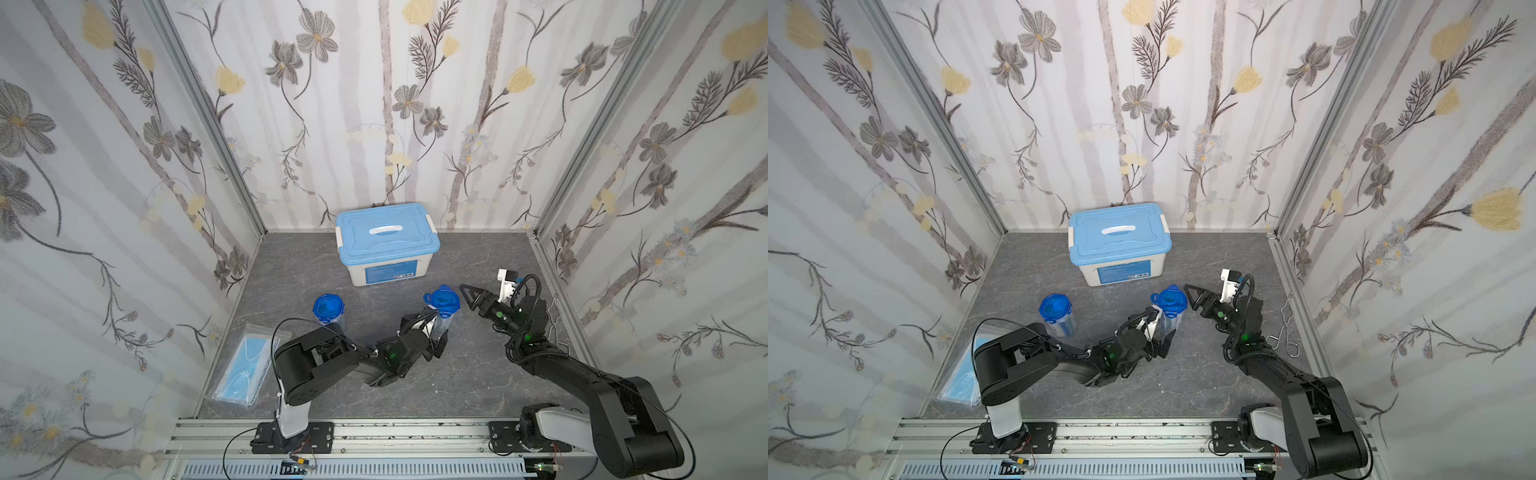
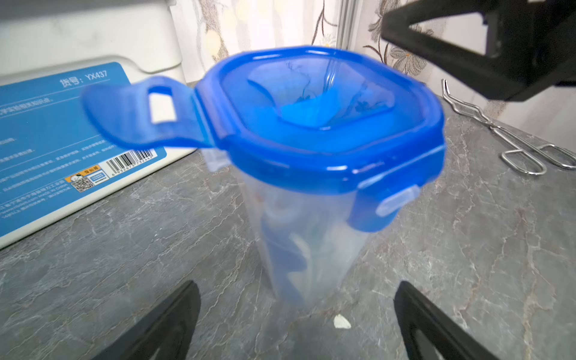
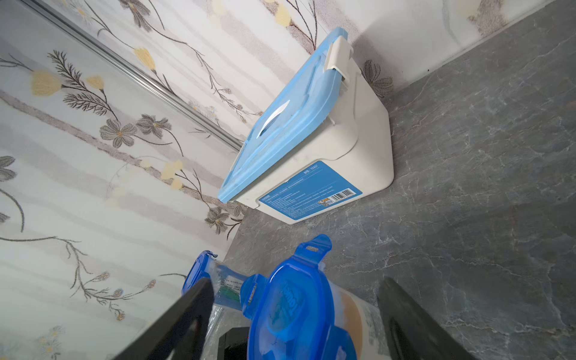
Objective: Take out toiletry kits
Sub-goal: Pick up the container from the center of the board.
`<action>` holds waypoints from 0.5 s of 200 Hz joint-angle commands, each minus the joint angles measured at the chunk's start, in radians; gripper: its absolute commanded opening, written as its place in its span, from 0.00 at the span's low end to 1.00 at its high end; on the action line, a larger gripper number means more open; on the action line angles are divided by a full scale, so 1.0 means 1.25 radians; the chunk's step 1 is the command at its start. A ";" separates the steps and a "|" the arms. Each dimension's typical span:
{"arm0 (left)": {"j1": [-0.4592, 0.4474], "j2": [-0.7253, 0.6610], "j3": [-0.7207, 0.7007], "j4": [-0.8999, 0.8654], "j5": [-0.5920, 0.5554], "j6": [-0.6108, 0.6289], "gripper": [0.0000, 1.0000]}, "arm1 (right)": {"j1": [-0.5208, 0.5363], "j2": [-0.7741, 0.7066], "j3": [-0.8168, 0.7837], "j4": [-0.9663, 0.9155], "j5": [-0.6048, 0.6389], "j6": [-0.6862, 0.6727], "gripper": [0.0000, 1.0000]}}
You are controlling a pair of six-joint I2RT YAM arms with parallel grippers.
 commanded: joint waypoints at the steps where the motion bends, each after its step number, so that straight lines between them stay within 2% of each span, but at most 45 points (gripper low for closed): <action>1: -0.012 0.035 0.025 0.138 -0.105 0.046 1.00 | 0.010 0.025 -0.004 0.117 -0.027 0.089 0.80; 59: -0.026 0.153 0.088 0.293 -0.200 0.097 1.00 | 0.021 0.027 -0.013 0.096 0.024 0.096 0.76; 100: -0.025 0.194 0.140 0.278 -0.227 0.107 1.00 | 0.025 0.073 0.014 0.124 0.005 0.121 0.70</action>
